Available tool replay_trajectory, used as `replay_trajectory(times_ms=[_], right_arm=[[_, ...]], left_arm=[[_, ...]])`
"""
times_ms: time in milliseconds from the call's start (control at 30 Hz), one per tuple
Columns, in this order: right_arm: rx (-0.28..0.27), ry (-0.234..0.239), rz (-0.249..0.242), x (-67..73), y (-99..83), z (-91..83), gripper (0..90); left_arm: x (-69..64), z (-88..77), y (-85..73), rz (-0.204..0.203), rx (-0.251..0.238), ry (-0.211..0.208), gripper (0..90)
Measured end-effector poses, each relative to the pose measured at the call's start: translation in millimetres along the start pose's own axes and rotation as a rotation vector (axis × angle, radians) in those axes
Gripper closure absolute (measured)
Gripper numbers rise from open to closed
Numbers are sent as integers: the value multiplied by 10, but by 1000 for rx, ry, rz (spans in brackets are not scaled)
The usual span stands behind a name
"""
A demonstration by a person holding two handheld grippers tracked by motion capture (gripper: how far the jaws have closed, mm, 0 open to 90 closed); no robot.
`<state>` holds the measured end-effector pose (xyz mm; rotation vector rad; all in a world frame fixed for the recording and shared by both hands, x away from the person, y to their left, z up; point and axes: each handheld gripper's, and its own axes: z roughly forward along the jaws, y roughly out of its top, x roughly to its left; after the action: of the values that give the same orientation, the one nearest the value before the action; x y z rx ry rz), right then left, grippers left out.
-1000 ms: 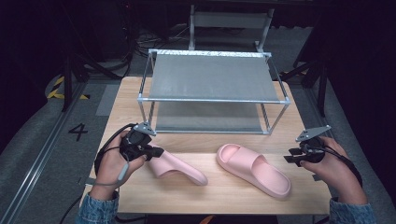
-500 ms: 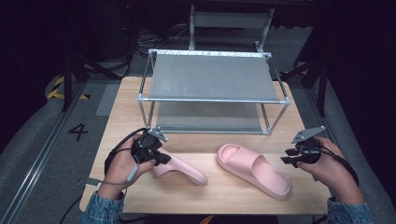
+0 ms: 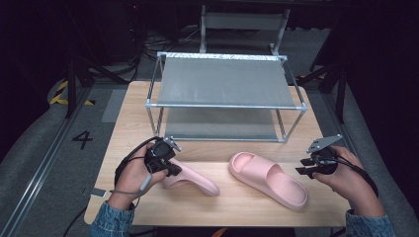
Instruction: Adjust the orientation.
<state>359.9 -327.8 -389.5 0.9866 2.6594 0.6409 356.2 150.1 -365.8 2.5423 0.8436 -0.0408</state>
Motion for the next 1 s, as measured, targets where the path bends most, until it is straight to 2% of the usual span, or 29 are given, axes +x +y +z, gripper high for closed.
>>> replay_trajectory(times_ms=[267, 333, 433, 567, 833, 933, 1000], right_arm=[[-25, -16, 9, 16, -59, -66, 625], [-25, -20, 13, 22, -73, -77, 628], [-30, -30, 10, 43, -120, -108, 634], [-29, -37, 16, 56, -162, -132, 634], [-20, -52, 45, 70, -320, -194, 635], [-19, -61, 58, 72, -388, -227, 633], [-18, -66, 64, 72, -410, -245, 632]], left_arm=[[45, 11, 72, -3, -26, 0, 890], [50, 14, 109, 7, -51, 5, 877], [48, 33, 192, 25, -81, 33, 847], [44, 59, 261, 40, -90, 50, 822], [42, 159, 447, 68, -104, 66, 706], [32, 200, 512, 77, -134, 80, 611], [10, 197, 546, 91, -175, 110, 514]])
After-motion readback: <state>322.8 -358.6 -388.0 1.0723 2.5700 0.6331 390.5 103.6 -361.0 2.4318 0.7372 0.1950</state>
